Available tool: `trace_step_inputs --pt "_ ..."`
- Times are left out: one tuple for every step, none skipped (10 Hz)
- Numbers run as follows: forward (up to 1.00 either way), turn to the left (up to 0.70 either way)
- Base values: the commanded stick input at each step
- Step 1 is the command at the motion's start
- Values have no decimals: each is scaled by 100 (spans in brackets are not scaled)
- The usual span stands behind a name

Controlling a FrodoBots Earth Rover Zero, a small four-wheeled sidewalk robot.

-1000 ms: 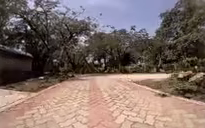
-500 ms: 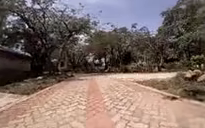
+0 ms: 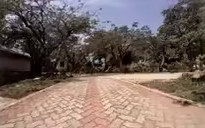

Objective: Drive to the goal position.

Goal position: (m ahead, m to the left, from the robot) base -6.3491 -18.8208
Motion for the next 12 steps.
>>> trace_step_inputs --pt "70 0" --pt "70 0" --pt "70 0" --pt "70 0" --pt "70 0" --pt "70 0" --pt "70 0" --pt "70 0" --pt "70 0" --pt "70 0" --pt "70 0" --pt "70 0"
